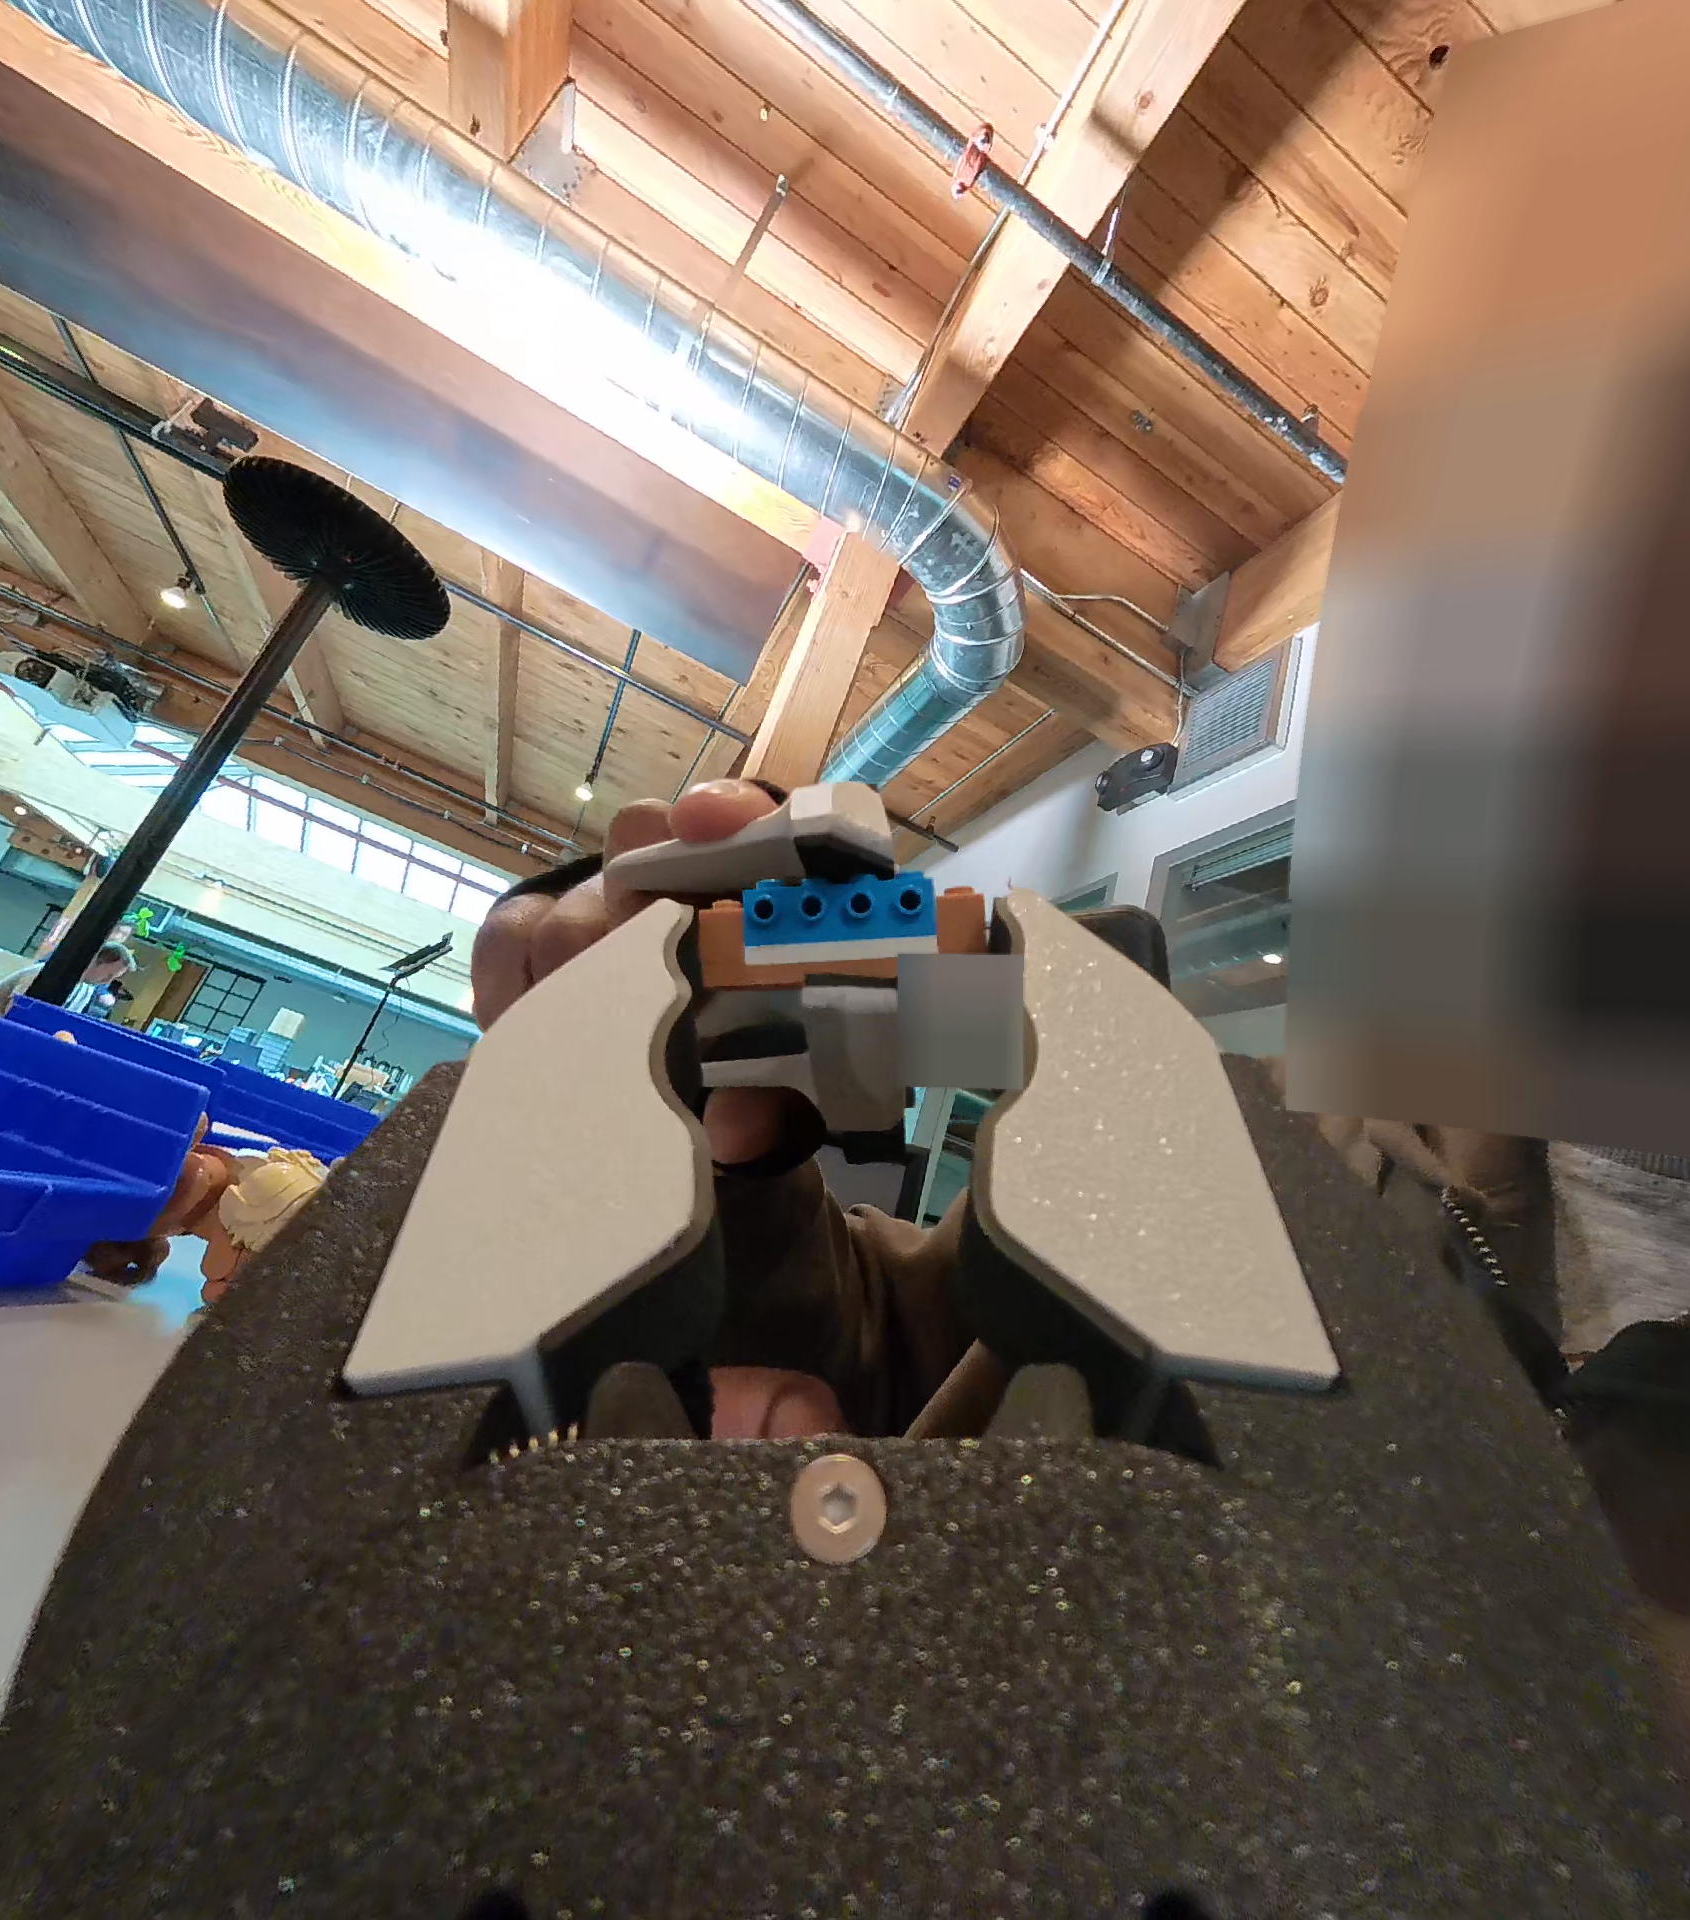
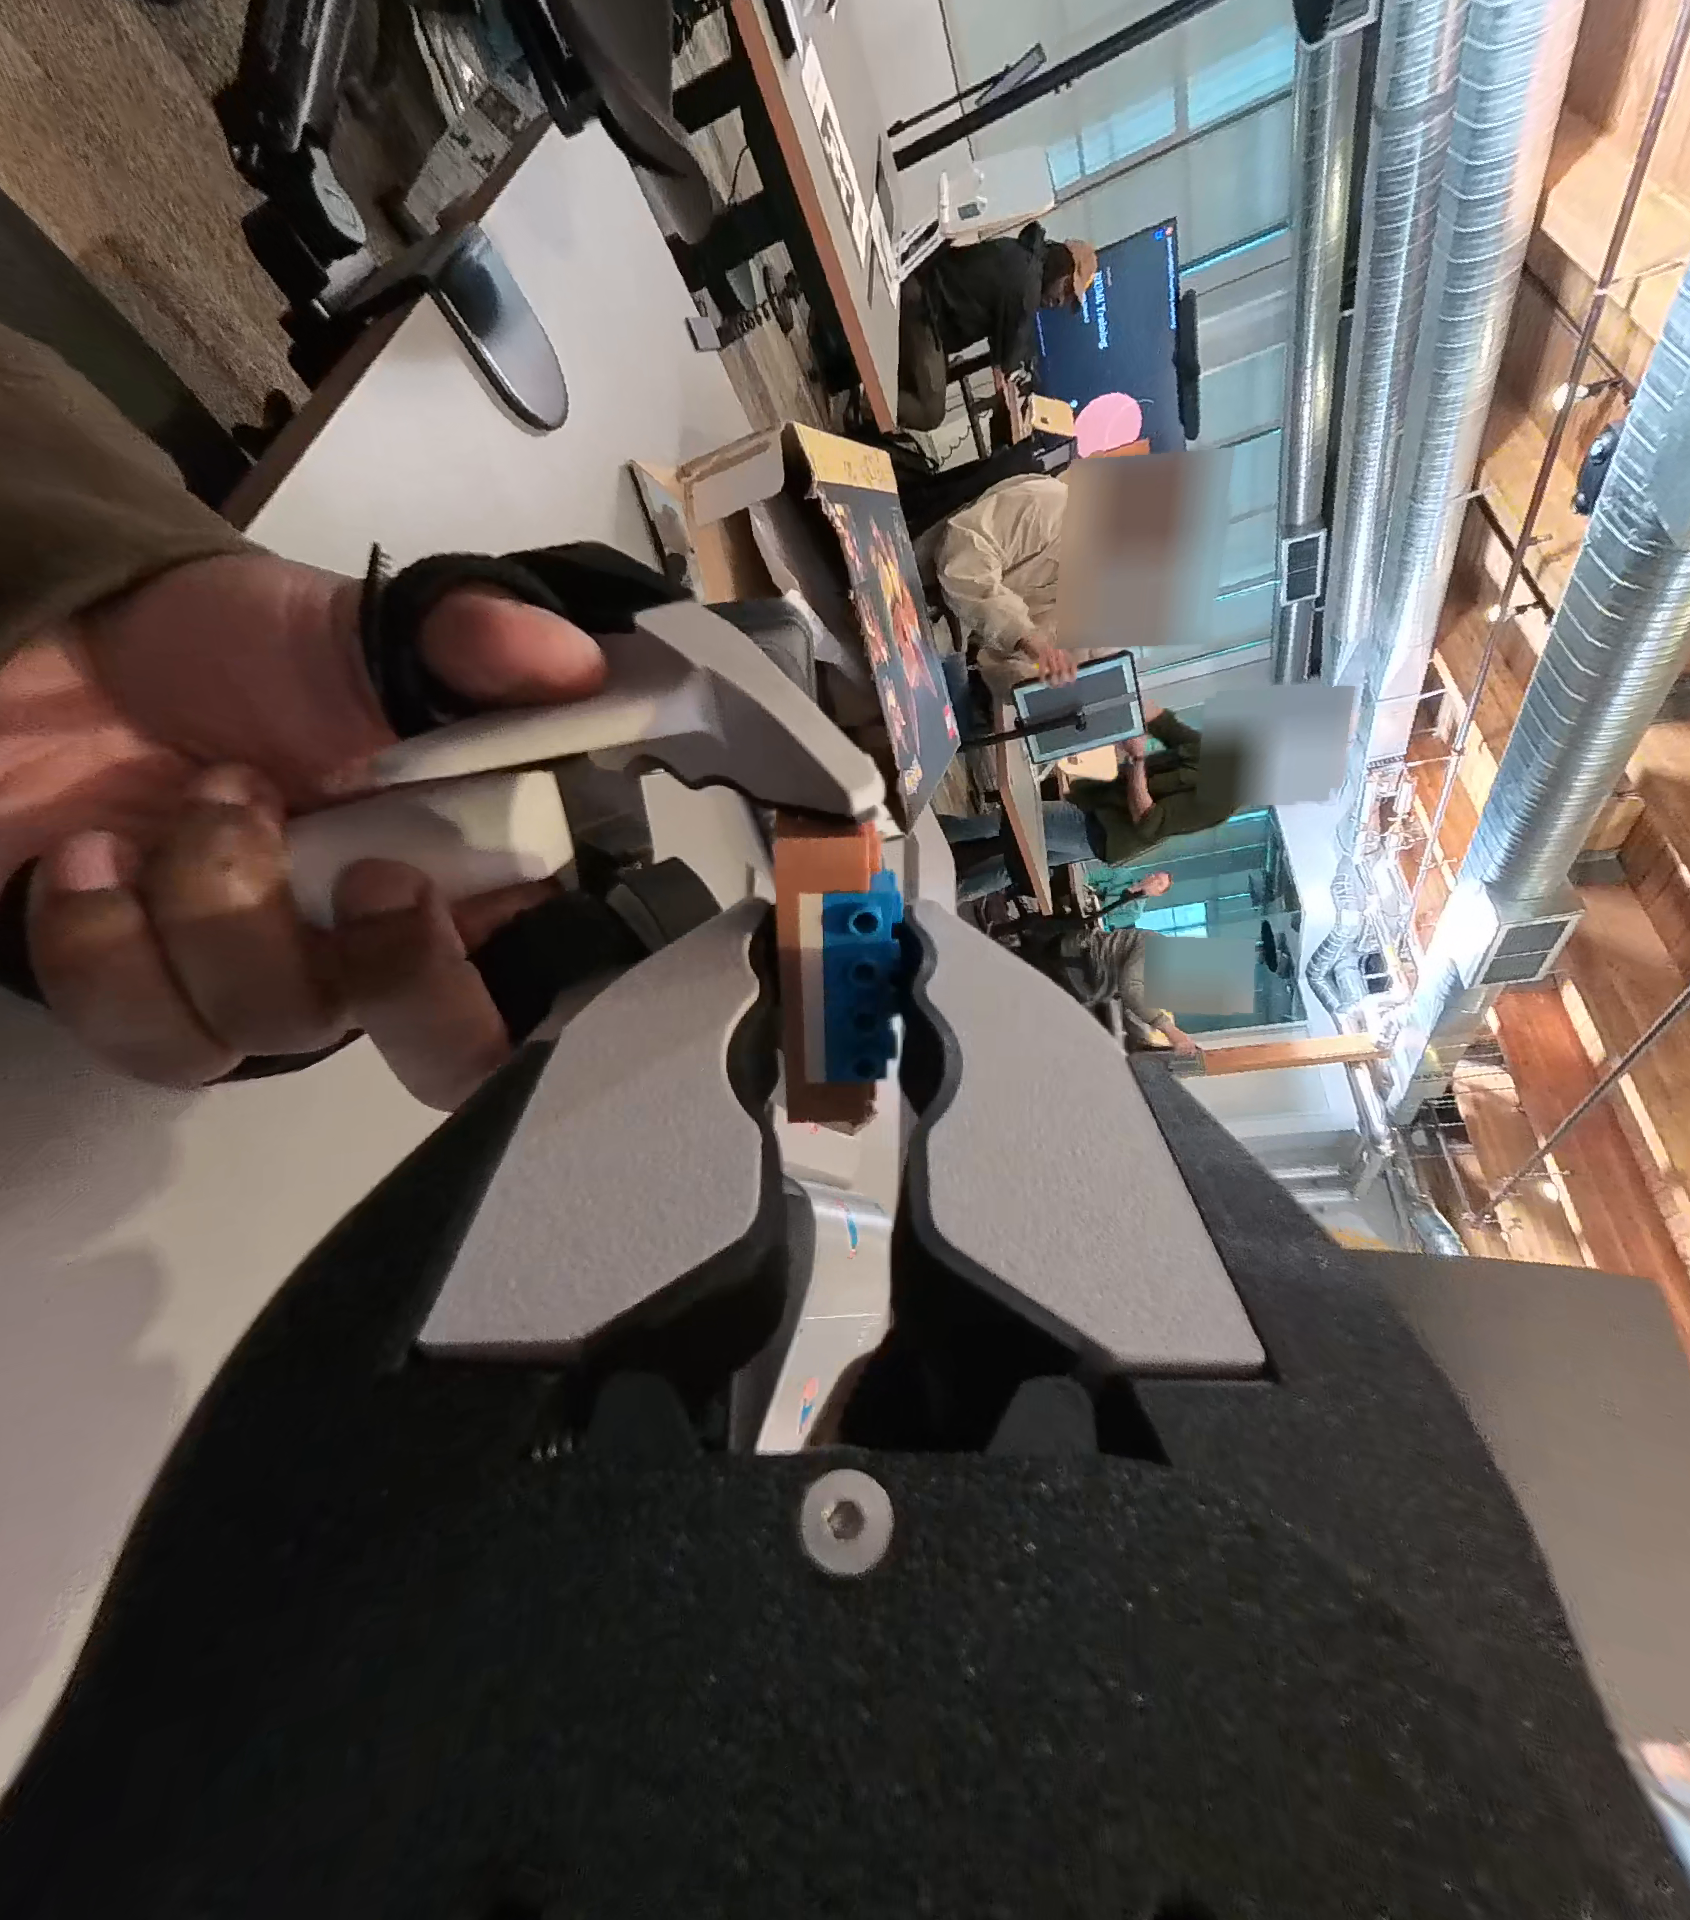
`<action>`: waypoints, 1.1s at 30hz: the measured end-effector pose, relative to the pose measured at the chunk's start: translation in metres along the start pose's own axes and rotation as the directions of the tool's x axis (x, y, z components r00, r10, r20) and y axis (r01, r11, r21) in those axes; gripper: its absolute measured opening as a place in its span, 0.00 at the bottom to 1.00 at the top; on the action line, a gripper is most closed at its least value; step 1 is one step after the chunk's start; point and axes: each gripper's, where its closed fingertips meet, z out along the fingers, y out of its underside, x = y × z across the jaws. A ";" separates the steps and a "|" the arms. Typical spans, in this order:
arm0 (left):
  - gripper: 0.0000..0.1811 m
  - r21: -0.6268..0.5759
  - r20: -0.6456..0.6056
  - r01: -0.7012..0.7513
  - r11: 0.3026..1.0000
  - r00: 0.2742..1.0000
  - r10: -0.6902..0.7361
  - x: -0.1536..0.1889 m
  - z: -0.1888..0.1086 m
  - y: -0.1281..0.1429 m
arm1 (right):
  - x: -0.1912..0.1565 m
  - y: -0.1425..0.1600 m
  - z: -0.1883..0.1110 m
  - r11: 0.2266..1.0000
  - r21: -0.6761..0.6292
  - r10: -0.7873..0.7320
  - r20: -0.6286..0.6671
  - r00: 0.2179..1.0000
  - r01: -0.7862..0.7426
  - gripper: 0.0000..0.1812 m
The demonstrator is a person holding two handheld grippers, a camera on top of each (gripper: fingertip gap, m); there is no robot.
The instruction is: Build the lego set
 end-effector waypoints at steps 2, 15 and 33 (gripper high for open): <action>0.29 -0.010 0.009 0.001 1.000 1.000 -0.001 -0.002 0.001 0.002 | 0.000 0.002 -0.001 1.000 0.003 0.013 -0.004 1.000 -0.013 0.10; 0.29 -0.179 0.414 -0.210 0.961 0.870 0.267 -0.051 -0.025 -0.032 | -0.007 0.052 -0.012 0.904 0.102 0.419 -0.009 0.908 -0.416 0.24; 0.30 -0.899 0.226 -0.100 0.426 0.727 0.648 -0.180 -0.069 -0.012 | -0.023 0.188 0.014 0.655 -0.016 0.755 0.046 0.654 -0.755 0.19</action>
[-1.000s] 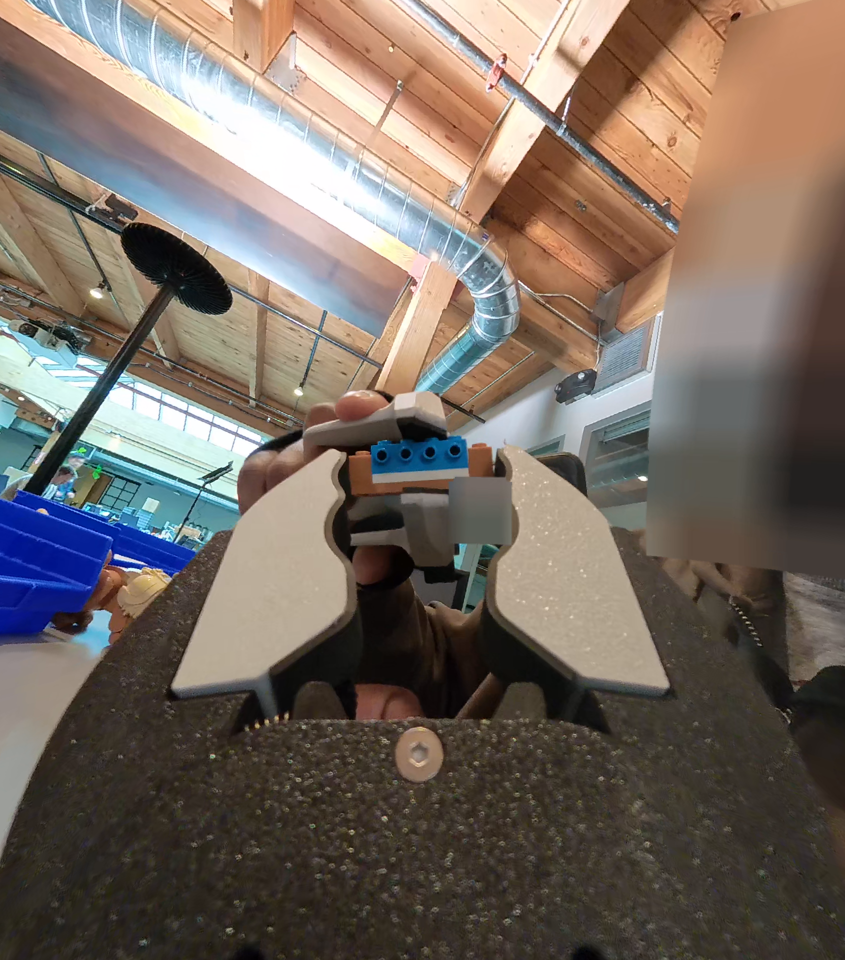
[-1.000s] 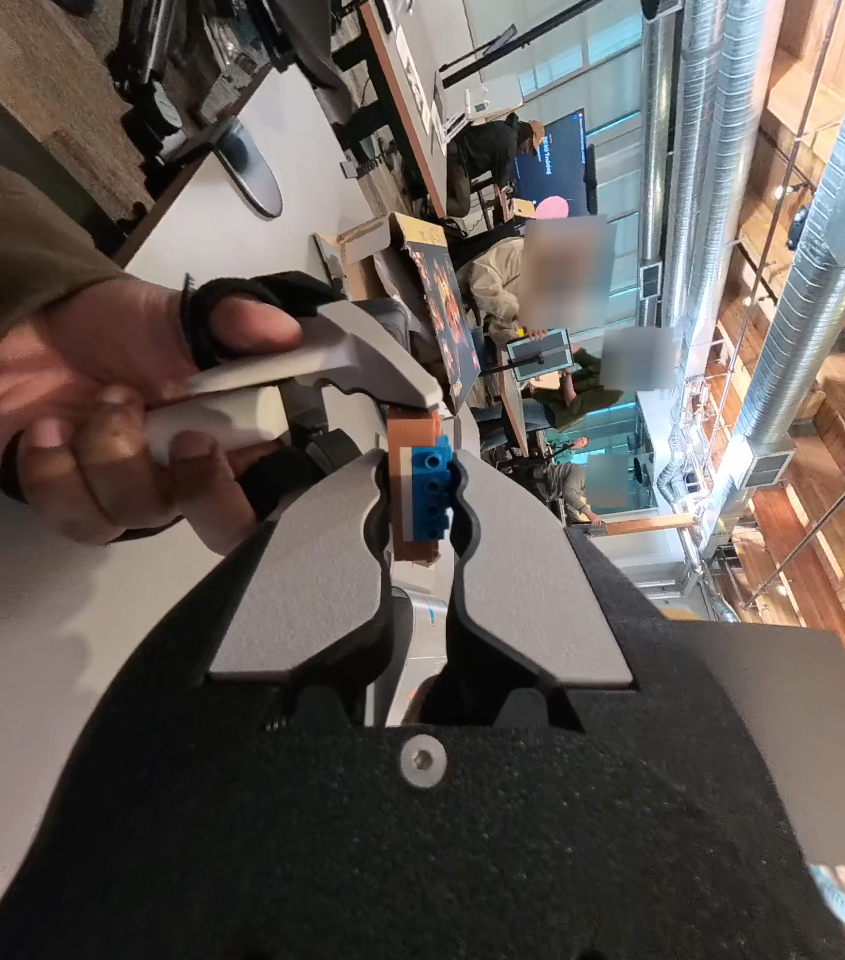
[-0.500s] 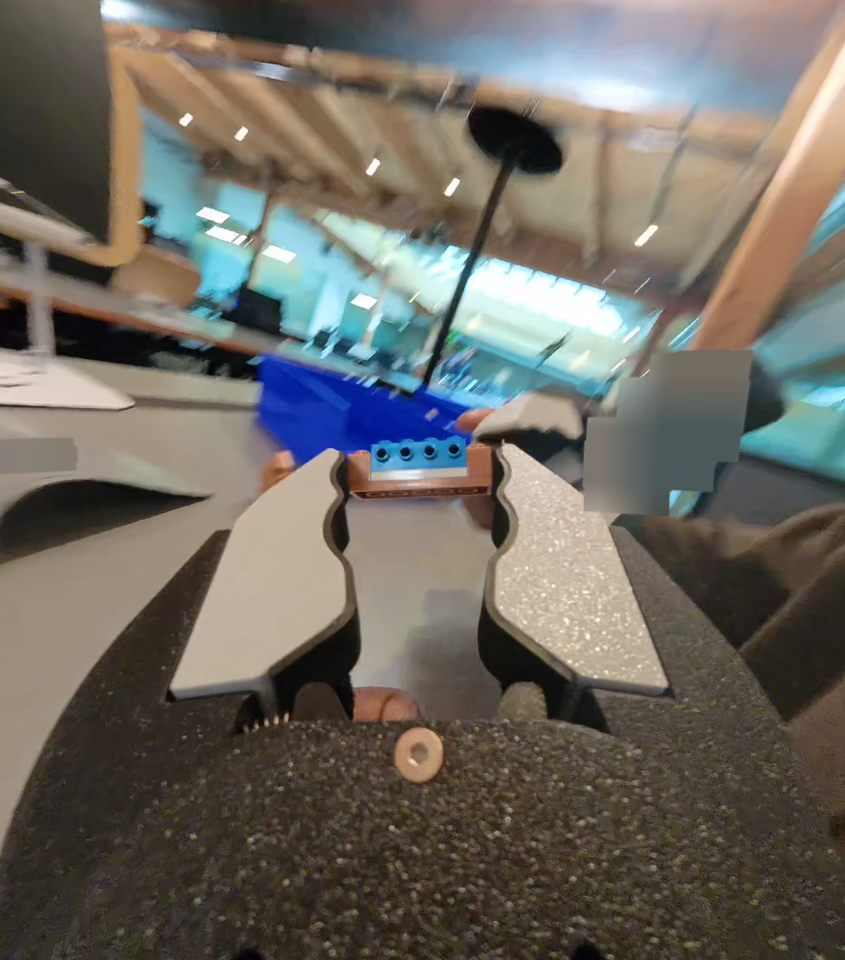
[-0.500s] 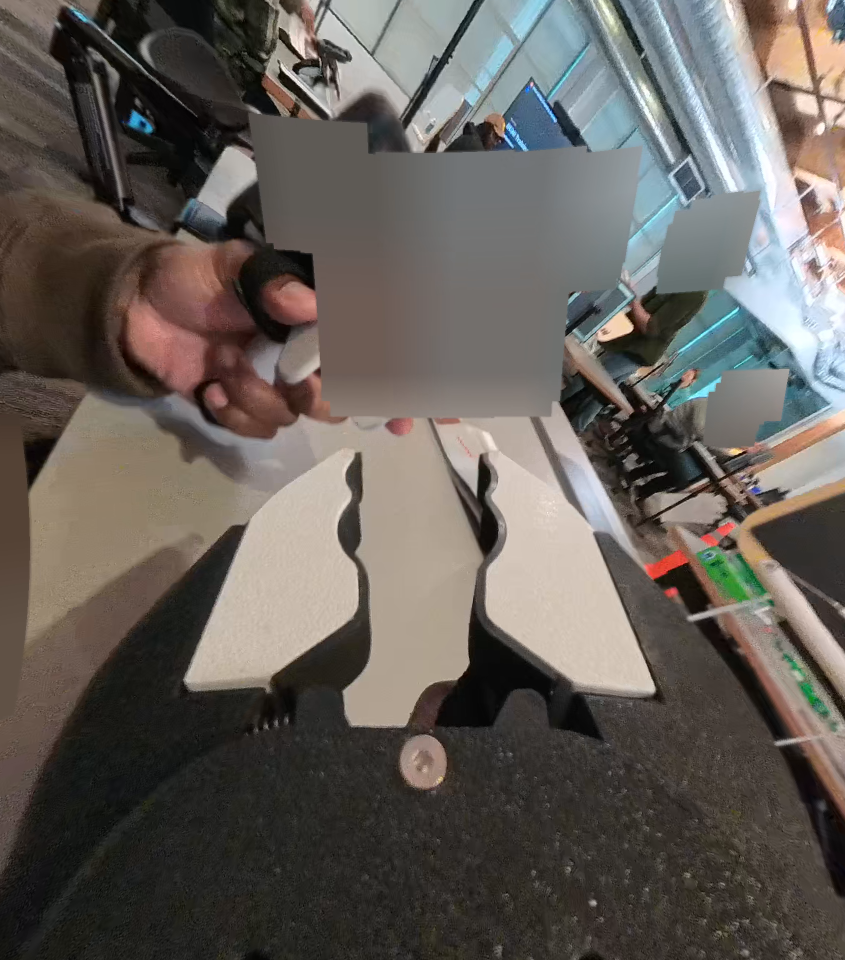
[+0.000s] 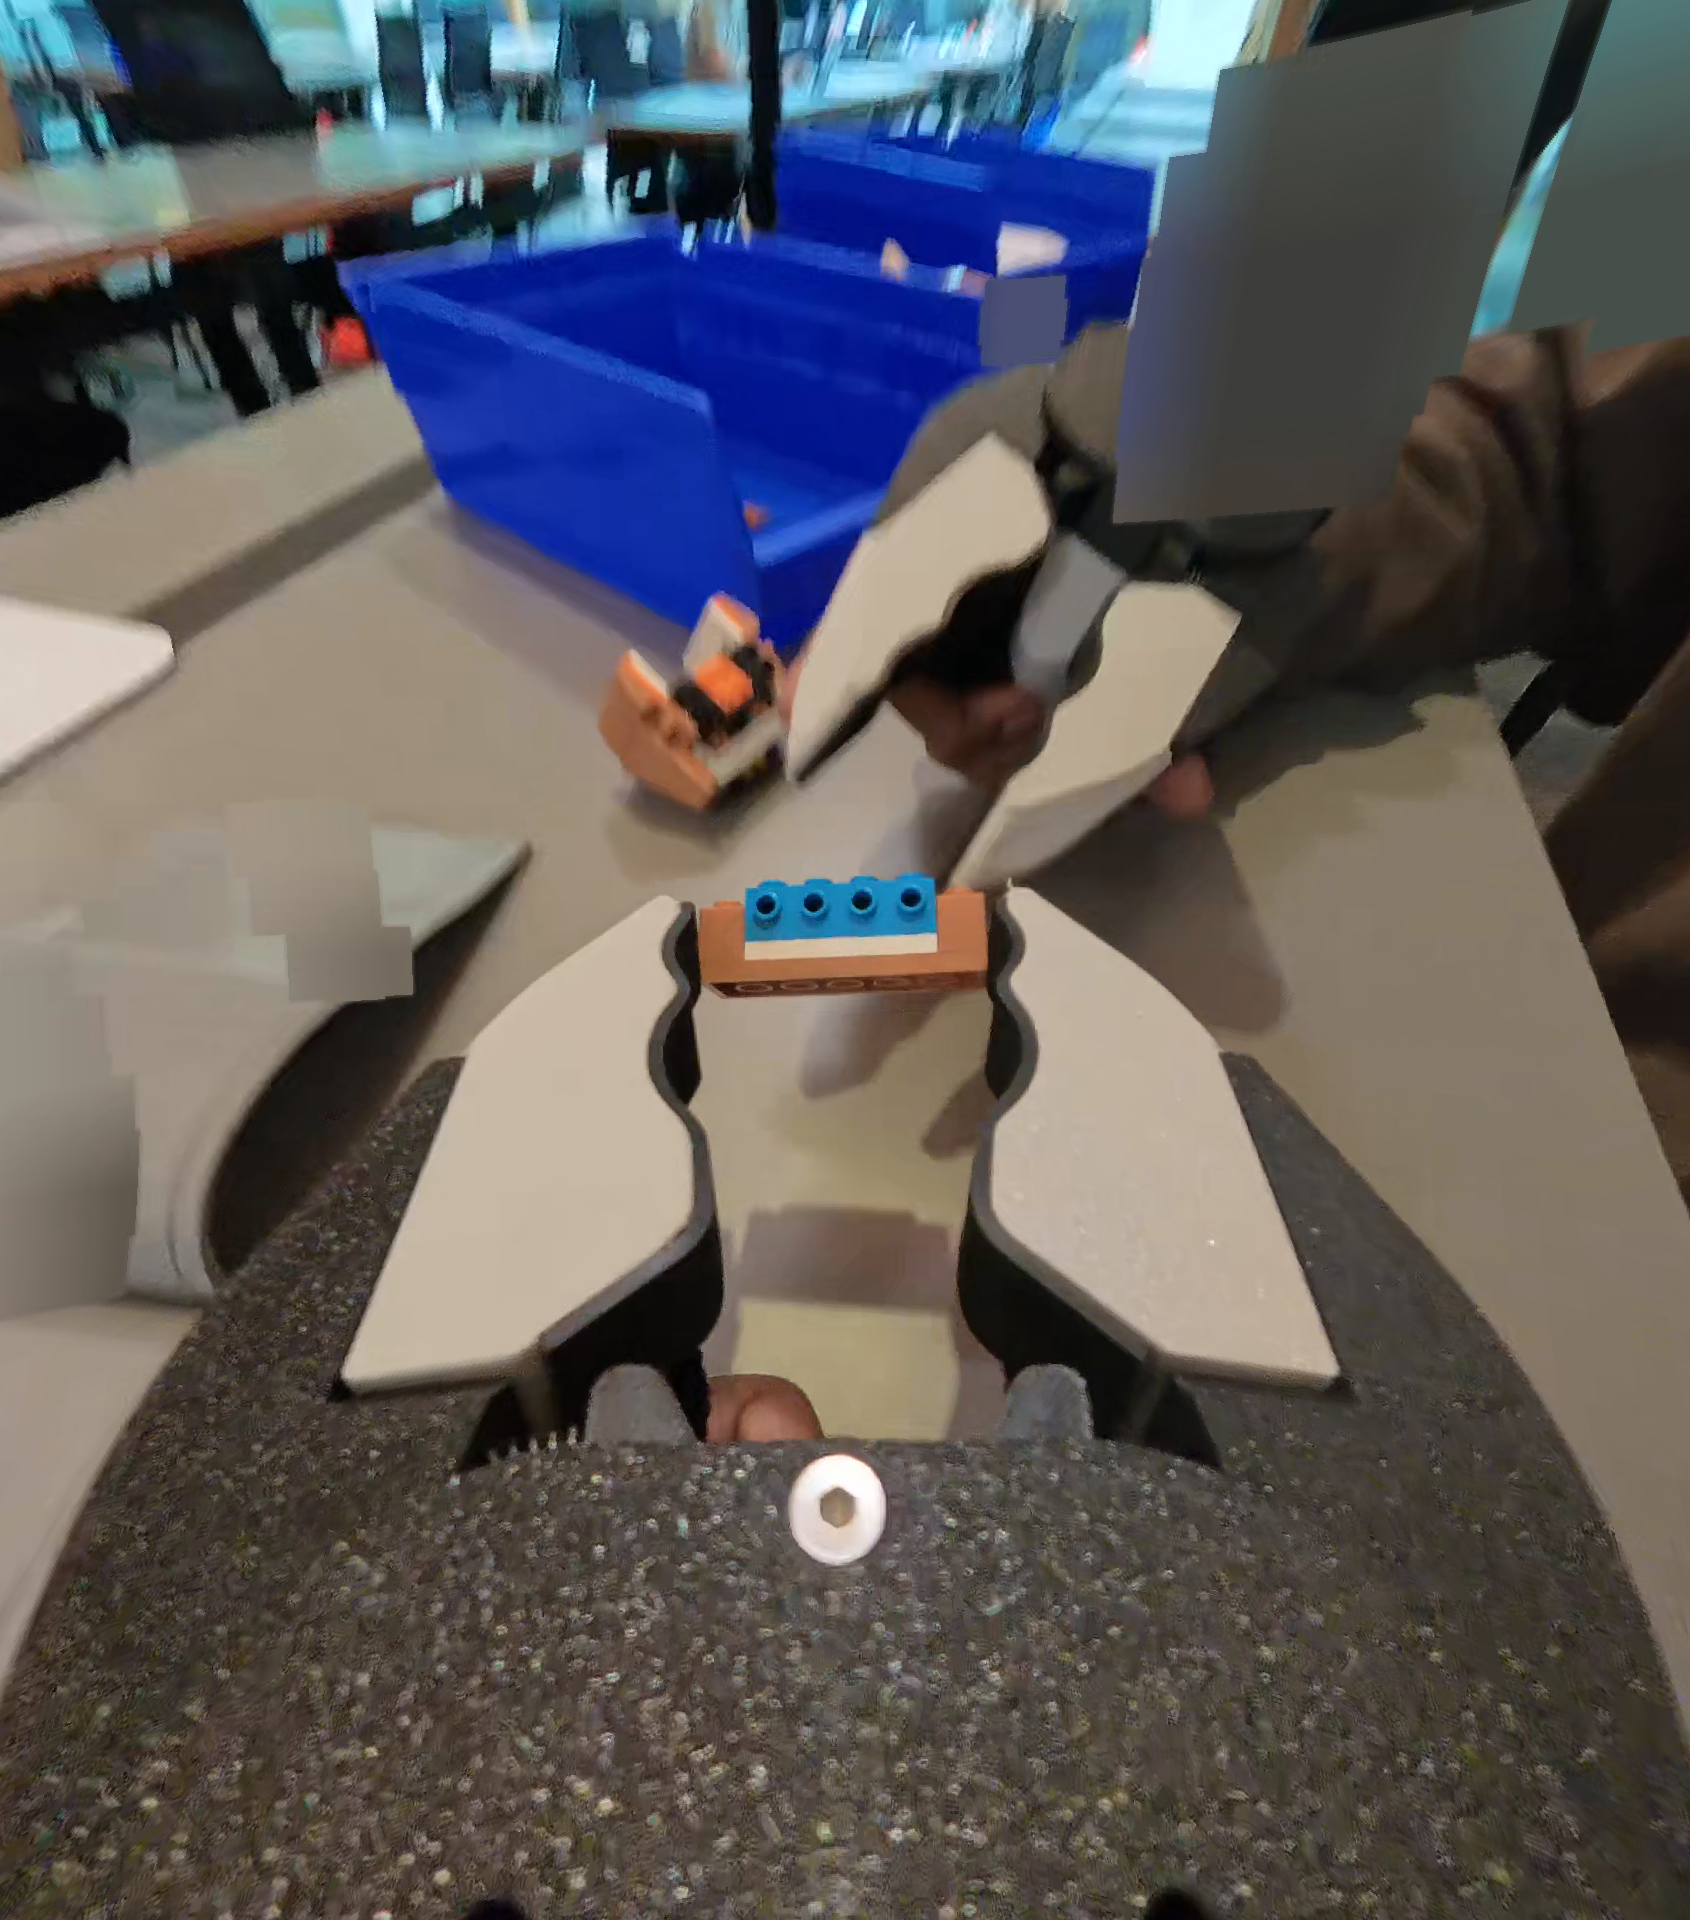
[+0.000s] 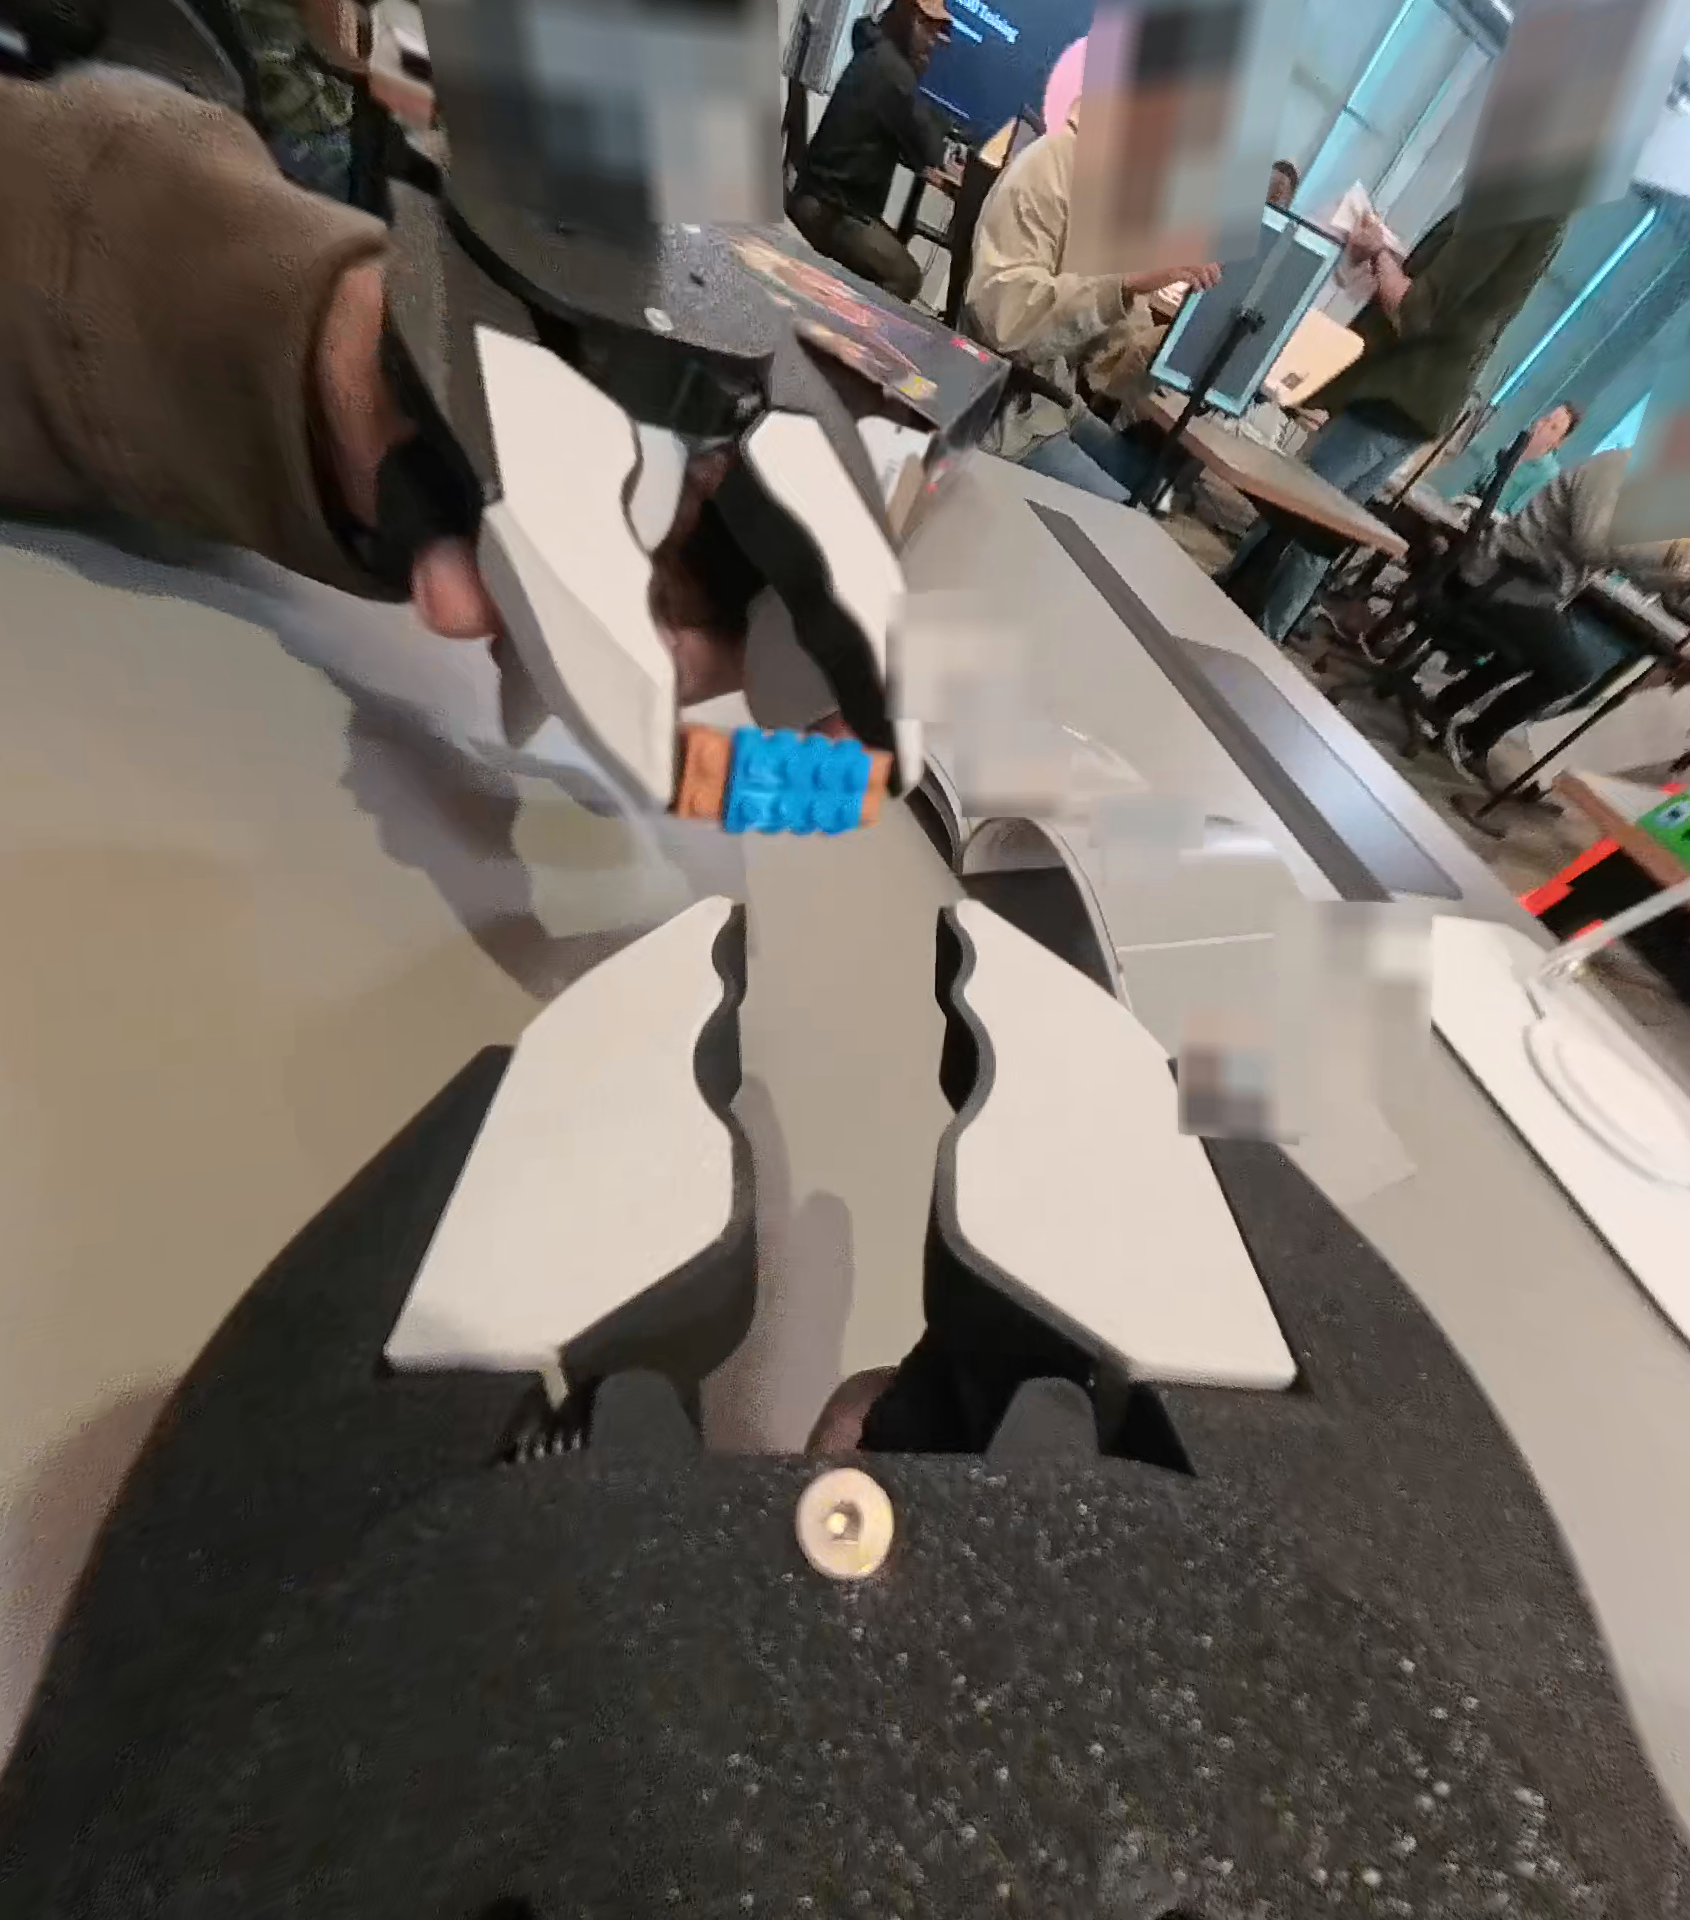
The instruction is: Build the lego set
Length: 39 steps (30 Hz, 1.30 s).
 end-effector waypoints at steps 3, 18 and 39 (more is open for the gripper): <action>0.29 0.177 -0.007 -0.070 0.982 0.997 0.072 -0.017 0.008 -0.030 | 0.011 0.003 -0.006 0.983 0.018 0.180 0.024 0.983 -0.180 0.18; 0.29 0.123 0.344 -0.506 0.853 0.828 0.442 -0.048 0.035 -0.020 | 0.046 -0.001 0.013 0.625 -0.112 0.780 0.073 0.621 -0.772 0.26; 0.30 -0.008 0.111 -0.455 0.890 0.884 0.453 -0.045 0.010 0.010 | 0.020 0.045 0.031 0.785 -0.541 0.410 0.087 0.908 -0.302 0.12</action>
